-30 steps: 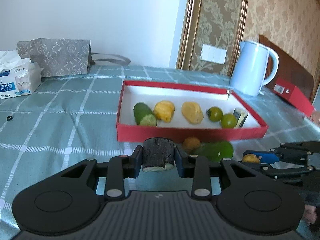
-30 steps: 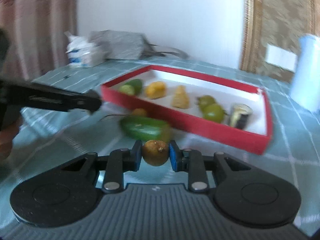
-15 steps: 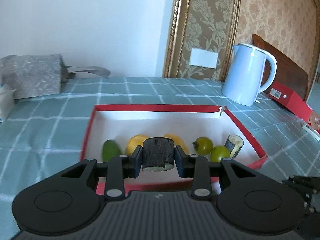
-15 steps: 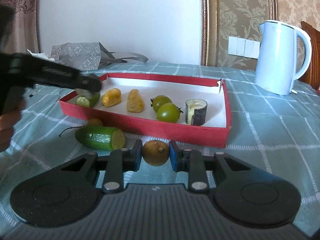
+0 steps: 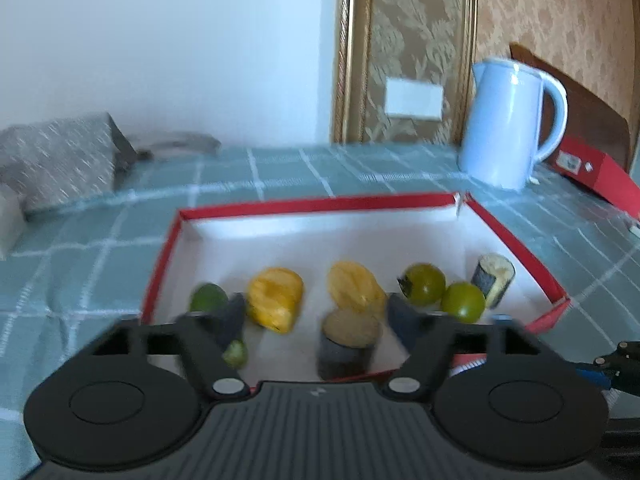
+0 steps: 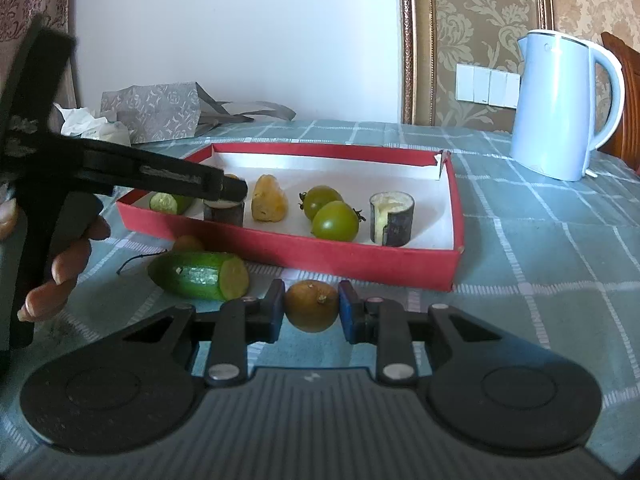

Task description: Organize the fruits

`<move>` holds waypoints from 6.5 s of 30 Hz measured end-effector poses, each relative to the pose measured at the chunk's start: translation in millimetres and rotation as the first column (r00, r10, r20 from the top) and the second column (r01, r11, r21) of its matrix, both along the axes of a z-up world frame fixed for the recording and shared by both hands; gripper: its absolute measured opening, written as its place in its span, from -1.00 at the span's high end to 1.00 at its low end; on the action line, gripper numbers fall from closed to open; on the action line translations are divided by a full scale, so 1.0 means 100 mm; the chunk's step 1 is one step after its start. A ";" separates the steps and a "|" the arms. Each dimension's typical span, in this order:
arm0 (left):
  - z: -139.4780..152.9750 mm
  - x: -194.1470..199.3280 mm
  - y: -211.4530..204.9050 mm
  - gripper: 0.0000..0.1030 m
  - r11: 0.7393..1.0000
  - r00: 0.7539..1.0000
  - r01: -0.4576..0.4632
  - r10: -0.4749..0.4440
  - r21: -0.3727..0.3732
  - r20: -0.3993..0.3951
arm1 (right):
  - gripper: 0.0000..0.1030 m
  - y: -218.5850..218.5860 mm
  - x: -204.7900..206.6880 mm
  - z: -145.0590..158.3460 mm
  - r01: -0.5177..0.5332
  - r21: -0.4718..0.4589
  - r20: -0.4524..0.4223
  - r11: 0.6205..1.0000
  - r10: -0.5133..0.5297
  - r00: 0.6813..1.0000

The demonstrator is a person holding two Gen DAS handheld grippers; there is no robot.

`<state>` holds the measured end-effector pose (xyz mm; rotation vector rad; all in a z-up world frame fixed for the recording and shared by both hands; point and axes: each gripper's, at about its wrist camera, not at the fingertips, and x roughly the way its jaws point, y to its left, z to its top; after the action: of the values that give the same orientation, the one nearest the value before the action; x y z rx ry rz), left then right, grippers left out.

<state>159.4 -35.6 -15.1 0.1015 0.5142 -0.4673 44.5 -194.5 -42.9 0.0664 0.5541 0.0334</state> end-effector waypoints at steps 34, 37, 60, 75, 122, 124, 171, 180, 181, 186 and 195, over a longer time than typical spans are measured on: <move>-0.06 -0.59 0.75 -0.75 0.981 0.982 -0.188 0.188 -0.039 -0.008 | 0.49 0.21 0.61 0.28 -0.041 -0.110 0.049 0.993 0.047 0.998; -0.06 -0.58 0.74 -0.75 0.983 0.983 -0.181 0.181 -0.034 -0.009 | 0.49 0.24 0.79 0.20 -0.055 -0.105 0.022 0.993 0.057 0.998; -0.11 -0.53 0.66 -0.75 0.986 0.986 -0.165 0.165 0.003 -0.024 | -0.76 -0.29 0.09 0.16 0.061 0.073 0.105 0.995 -0.069 0.992; -0.26 -0.28 0.48 -0.75 0.998 0.986 -0.048 0.052 0.032 -0.161 | -0.77 -0.17 0.07 0.14 0.066 0.019 0.099 0.998 -0.068 0.993; -0.19 -0.58 0.26 0.50 0.995 0.999 0.001 0.002 0.096 -0.035 | -1.00 -0.38 -0.39 0.14 0.122 0.182 -0.018 0.976 -0.121 0.992; -0.19 -0.57 0.27 0.50 0.996 0.999 -0.003 0.006 0.090 -0.037 | -1.00 -0.31 -0.48 0.11 0.110 0.182 -0.039 0.977 -0.105 0.994; -0.17 -0.53 0.35 0.50 0.998 0.998 -0.033 0.035 0.045 -0.059 | 0.15 0.39 0.18 0.03 -0.175 -0.104 -0.001 0.979 0.176 0.984; -0.16 -0.51 0.38 0.50 0.999 0.997 -0.032 0.034 0.028 -0.072 | -0.51 -0.01 -0.10 0.13 0.025 0.098 -0.037 0.995 -0.021 0.999; -0.16 -0.51 0.39 0.50 0.999 0.997 -0.032 0.033 0.026 -0.072 | -0.51 -0.04 -0.15 0.11 0.027 0.126 -0.060 0.992 -0.019 0.998; -0.15 -0.52 0.40 0.50 0.999 0.997 -0.031 0.032 0.015 -0.071 | -0.49 -0.03 -0.17 0.06 0.012 0.191 -0.085 0.982 0.004 0.996; -0.10 -0.50 0.52 0.50 0.997 0.996 -0.068 0.066 -0.031 -0.065 | -0.42 0.37 0.15 -0.01 -0.015 0.126 -0.108 0.992 0.029 0.994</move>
<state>109.6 16.1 -25.1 0.0375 0.5709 -0.4143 59.2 -157.2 -44.0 0.1854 0.6626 0.0868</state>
